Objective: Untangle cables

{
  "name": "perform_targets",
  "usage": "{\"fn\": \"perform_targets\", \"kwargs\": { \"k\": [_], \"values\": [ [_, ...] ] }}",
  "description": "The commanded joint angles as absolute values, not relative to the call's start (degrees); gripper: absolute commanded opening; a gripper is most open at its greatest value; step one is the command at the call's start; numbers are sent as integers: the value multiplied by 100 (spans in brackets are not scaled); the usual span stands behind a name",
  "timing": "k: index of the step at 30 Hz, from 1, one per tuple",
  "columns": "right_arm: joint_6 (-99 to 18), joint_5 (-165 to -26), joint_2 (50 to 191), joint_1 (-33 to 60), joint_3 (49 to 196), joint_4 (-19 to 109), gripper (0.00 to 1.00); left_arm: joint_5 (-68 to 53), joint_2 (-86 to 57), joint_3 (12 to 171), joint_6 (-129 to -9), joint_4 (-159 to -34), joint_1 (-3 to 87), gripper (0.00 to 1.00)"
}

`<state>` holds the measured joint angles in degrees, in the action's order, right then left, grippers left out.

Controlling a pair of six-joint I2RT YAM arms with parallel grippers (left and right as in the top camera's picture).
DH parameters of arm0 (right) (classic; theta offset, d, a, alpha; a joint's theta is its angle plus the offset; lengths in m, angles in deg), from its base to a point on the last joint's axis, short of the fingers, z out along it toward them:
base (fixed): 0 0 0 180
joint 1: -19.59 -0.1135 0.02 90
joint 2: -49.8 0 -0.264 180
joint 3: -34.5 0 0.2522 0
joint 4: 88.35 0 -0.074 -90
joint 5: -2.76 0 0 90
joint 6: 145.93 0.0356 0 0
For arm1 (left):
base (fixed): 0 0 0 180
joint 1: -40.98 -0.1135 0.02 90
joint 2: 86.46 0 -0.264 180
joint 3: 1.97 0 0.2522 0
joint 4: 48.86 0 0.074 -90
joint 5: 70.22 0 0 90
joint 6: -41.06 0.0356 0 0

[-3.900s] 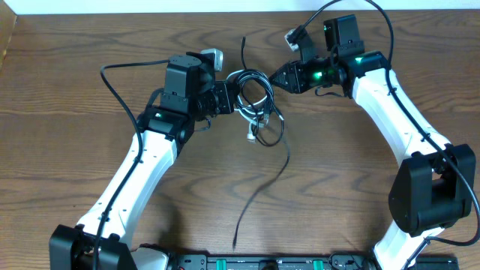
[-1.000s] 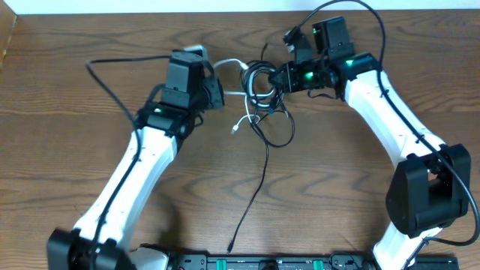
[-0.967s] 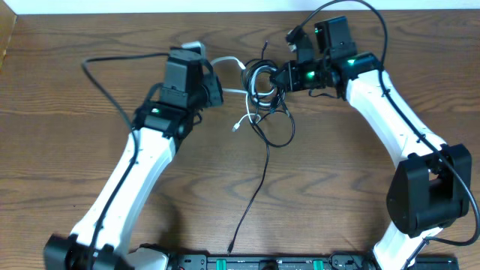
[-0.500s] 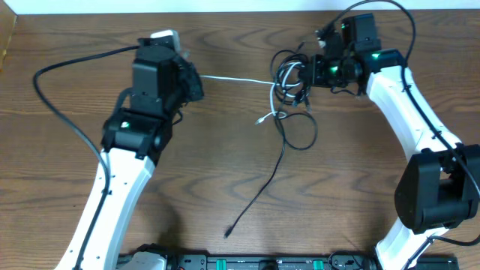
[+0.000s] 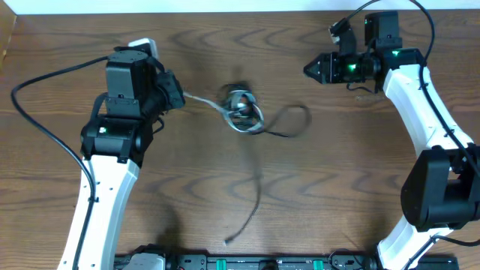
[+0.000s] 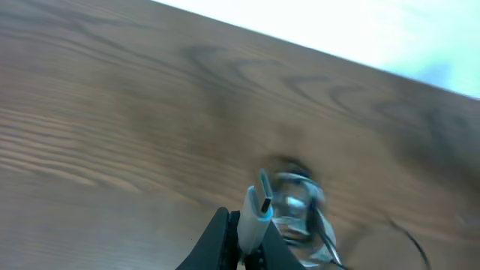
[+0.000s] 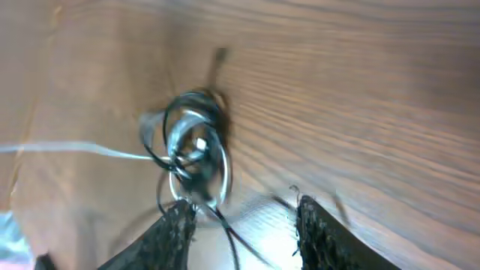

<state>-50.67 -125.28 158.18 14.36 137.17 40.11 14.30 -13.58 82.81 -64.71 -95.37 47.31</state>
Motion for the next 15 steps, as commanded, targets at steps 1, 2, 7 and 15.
{"fn": "perform_targets", "kwargs": {
  "k": [1, 2, 7, 15],
  "values": [
    [-5426, -13026, 15888, 1337, 13745, 4013, 38, 425, -1194, 8430, -6246, -9605, 4715, 7],
    [-5428, -13026, 15888, 1333, 13745, 4011, 38, 187, -1145, 8430, -6231, -9629, 4718, 8],
    [-5207, -12672, 15888, 1326, 13745, 3985, 37, -792, -912, 8430, -6100, -9496, 4809, 7],
    [-5172, -12576, 15888, 1226, 13745, 3991, 39, -1575, -909, 8815, -7177, -7570, 4847, 7]
  ]
}}
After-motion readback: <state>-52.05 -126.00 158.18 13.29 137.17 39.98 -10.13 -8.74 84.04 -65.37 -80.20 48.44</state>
